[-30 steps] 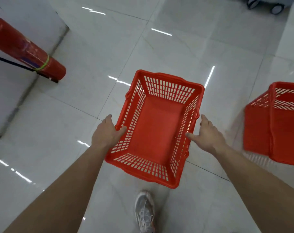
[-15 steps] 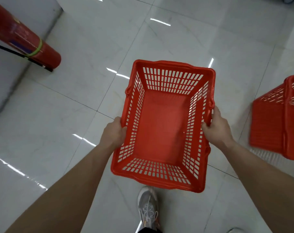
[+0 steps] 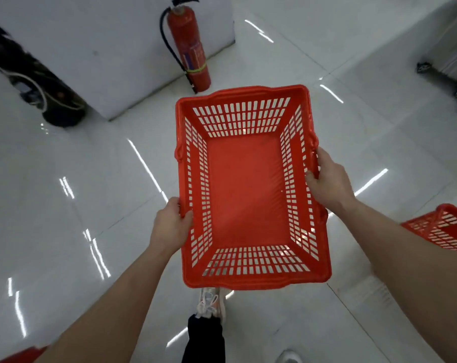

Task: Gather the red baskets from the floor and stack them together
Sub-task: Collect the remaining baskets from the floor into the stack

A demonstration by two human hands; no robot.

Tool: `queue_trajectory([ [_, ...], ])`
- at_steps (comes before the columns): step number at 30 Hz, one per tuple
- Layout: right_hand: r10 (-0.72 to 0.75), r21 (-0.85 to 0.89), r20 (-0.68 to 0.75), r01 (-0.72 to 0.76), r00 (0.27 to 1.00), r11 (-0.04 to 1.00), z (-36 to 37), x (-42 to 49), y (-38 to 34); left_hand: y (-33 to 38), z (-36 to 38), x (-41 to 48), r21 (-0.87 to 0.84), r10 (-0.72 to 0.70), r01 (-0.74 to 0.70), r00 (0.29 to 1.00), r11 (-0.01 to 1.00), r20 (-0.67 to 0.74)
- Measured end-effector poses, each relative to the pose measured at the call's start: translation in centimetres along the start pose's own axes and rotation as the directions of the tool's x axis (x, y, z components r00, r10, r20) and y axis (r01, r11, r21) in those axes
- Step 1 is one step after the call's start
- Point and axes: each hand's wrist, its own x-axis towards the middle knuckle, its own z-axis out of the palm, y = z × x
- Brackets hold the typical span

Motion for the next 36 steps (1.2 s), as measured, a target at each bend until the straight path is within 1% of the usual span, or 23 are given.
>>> queue_trajectory([
  [5,-0.23,-0.02,0.061,0.232,0.971,0.973,2.0,-4.2,-11.1,-6.3,-7.6,-10.7,-0.17,-0.146,0.118,0.976,0.978,-0.164],
  [9,-0.341,0.008,0.177,0.345,0.923,0.939,7.1,-9.0,-19.3,-12.7,-13.5,-18.8,-0.26,-0.257,0.183,0.923,0.948,-0.288],
  [12,-0.428,0.06,0.24,0.427,0.871,0.902,11.8,-13.9,-25.7,-17.8,-17.7,-25.3,-0.36,-0.352,0.217,0.86,0.907,-0.369],
  [16,-0.551,0.13,0.311,0.54,0.775,0.832,17.1,-21.0,-35.4,-23.9,-23.0,-33.9,-0.48,-0.465,0.229,0.758,0.847,-0.458],
  [18,-0.613,0.156,0.316,0.597,0.724,0.787,19.0,-24.3,-40.5,-26.0,-25.4,-37.6,-0.551,-0.513,0.208,0.708,0.808,-0.486],
  [21,-0.698,0.182,0.322,0.682,0.639,0.708,21.8,-28.8,-48.0,-28.4,-28.7,-42.6,-0.629,-0.577,0.162,0.613,0.761,-0.54],
  [24,-0.752,0.234,0.363,0.728,0.549,0.644,24.7,-33.6,-54.3,-30.8,-31.2,-47.3,-0.698,-0.645,0.107,0.5,0.708,-0.578],
  [26,-0.791,0.276,0.388,0.759,0.473,0.59,26.9,-37.0,-57.8,-32.5,-32.6,-50.4,-0.709,-0.68,0.114,0.423,0.695,-0.599],
  [28,-0.816,0.318,0.428,0.781,0.388,0.538,29.4,-40.9,-61.0,-34.4,-33.3,-53.7,-0.727,-0.724,0.137,0.329,0.672,-0.607],
  [31,-0.83,0.369,0.484,0.796,0.275,0.479,33.3,-46.8,-64.7,-36.6,-33.3,-58.6,-0.765,-0.778,0.157,0.205,0.624,-0.593],
  [34,-0.828,0.397,0.544,0.826,0.14,0.401,37.4,-52.6,-67.1,-38.3,-32.1,-62.5,-0.808,-0.824,0.163,0.114,0.566,-0.554],
  [36,-0.82,0.396,0.569,0.856,0.055,0.332,40.1,-55.8,-68.0,-39.6,-30.7,-64.1,-0.836,-0.852,0.167,0.069,0.522,-0.519],
])
